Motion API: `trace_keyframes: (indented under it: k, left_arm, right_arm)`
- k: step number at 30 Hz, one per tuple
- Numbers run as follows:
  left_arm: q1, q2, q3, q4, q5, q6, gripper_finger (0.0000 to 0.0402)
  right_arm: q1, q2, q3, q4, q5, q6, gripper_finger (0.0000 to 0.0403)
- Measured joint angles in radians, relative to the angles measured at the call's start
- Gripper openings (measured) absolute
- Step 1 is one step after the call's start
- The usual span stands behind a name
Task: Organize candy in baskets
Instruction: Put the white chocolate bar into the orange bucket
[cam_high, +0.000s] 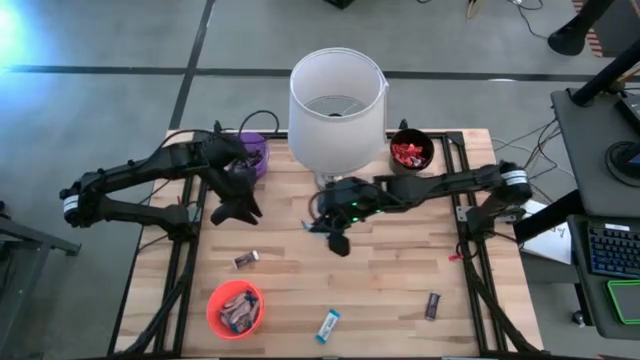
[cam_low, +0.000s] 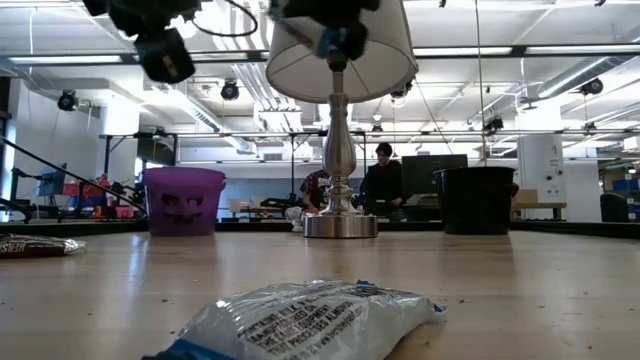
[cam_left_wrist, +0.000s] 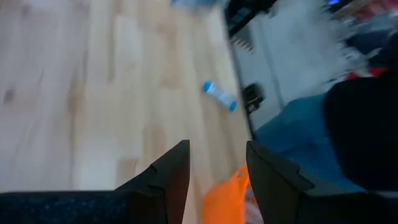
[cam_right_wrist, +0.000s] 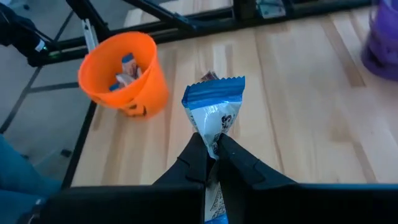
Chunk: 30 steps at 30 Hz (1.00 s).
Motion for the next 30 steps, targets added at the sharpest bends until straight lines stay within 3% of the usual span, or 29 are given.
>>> trace_keyframes:
  k: [3, 15, 22, 30]
  left_arm:
    - [0.0, -0.002, 0.0, 0.068, 0.055, -0.008, 0.0139]
    - [0.0, -0.007, 0.0, 0.263, 0.058, 0.036, 0.0139]
    - [0.0, -0.012, 0.0, 0.365, 0.136, 0.038, 0.0139]
    - [0.001, -0.031, 0.0, 0.359, 0.135, 0.038, 0.0139]
  right_arm:
    - [0.007, 0.079, 0.1, 0.0, 0.001, -0.03, 0.0013]
    - [0.011, 0.27, 0.471, 0.004, 0.031, -0.097, 0.0013]
    - [0.011, 0.312, 0.536, -0.001, 0.11, -0.092, 0.0013]
    - [0.015, 0.3, 0.536, -0.001, 0.169, -0.058, 0.0013]
